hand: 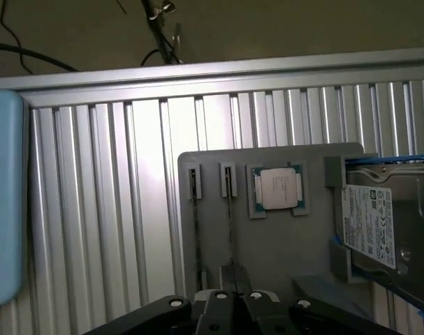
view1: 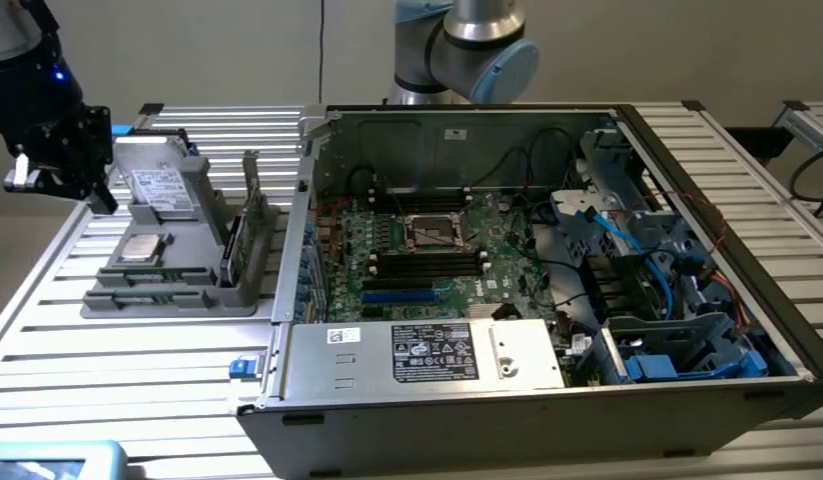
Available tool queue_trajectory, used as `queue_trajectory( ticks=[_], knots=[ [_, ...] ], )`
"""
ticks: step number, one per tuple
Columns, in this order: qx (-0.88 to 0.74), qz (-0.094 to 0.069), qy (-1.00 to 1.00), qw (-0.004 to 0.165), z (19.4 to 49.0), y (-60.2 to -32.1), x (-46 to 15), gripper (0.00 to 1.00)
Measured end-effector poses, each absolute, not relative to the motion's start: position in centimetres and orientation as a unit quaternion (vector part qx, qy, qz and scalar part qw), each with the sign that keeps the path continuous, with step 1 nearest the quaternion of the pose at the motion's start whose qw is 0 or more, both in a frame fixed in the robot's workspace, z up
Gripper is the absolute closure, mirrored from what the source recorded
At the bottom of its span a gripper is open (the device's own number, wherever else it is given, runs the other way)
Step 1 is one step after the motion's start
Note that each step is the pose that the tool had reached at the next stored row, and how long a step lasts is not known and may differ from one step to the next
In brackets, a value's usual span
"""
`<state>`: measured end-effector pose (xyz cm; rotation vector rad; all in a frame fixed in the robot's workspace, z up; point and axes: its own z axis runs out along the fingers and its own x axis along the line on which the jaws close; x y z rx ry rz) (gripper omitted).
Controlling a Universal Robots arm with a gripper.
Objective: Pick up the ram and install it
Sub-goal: 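Pick up the ram and move it above insertion slot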
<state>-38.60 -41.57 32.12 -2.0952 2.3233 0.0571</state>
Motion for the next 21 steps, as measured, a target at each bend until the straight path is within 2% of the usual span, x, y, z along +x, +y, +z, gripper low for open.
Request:
queue_trajectory(
  ticks=[2,5,7,8,21],
  knots=[
    [-0.670,0.018,0.742,0.006,32.0,-41.7,-38.6,0.88],
    [-0.671,0.018,0.742,0.006,31.9,-42.0,-38.6,0.70],
    [-0.672,0.018,0.741,0.006,31.7,-42.0,-38.6,0.70],
    [-0.673,0.018,0.740,0.006,31.5,-42.0,-38.6,0.63],
    [-0.697,0.017,0.716,0.005,29.2,-42.2,-38.5,0.63]
  ],
)
